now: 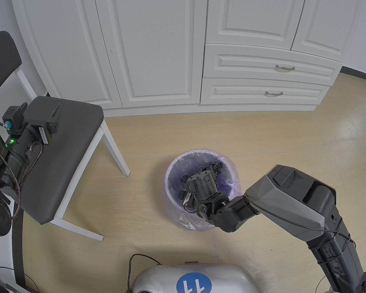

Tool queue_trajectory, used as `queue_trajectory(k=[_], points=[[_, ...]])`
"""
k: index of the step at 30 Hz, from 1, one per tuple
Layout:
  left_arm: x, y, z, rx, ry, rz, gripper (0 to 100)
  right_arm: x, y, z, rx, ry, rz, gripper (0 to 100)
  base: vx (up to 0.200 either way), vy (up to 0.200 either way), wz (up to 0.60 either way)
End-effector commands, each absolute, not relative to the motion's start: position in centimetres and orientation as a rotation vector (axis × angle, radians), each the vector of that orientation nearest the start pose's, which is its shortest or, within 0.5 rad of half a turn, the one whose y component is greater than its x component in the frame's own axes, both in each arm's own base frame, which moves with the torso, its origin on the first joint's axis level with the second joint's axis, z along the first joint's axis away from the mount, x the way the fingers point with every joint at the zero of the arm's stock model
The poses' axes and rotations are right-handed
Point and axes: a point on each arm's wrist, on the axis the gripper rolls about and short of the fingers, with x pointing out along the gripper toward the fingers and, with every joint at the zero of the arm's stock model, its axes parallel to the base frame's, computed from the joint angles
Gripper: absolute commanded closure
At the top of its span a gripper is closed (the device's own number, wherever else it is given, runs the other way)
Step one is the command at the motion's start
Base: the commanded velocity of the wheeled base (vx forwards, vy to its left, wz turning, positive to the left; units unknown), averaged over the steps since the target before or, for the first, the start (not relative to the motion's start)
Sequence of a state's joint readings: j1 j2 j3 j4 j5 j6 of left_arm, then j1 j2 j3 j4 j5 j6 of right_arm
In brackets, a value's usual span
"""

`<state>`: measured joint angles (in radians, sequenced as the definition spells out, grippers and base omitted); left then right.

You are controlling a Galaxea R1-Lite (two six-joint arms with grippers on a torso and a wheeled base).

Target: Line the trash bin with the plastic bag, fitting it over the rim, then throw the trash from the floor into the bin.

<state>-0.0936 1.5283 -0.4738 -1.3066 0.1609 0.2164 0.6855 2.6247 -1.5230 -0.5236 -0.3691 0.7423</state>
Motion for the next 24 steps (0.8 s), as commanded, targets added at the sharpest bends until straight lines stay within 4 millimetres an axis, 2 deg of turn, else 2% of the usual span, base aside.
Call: queue_trajectory(k=[1,4,5,16,24], points=[[23.7,-1.9,21.1,0.181,-0.243,0.094,0,38.0,30.1,0.4,0.456,0.56,0.139,0,0.0,0.0,0.0],[23.8,-1.9,21.0,0.183,-0.241,0.094,0,37.8,30.0,0.9,0.461,0.56,0.149,0,0.0,0.0,0.0],[23.8,-1.9,21.0,0.18,-0.241,0.093,0,37.7,29.9,1.8,0.47,0.548,0.156,0,0.0,0.0,0.0],[23.8,-1.9,21.1,0.178,-0.243,0.093,0,37.3,29.4,4.1,0.486,0.521,0.167,0,0.0,0.0,0.0],[23.8,-1.8,21.1,0.179,-0.243,0.095,0,37.3,27.9,6.4,0.454,0.484,0.166,0,0.0,0.0,0.0]])
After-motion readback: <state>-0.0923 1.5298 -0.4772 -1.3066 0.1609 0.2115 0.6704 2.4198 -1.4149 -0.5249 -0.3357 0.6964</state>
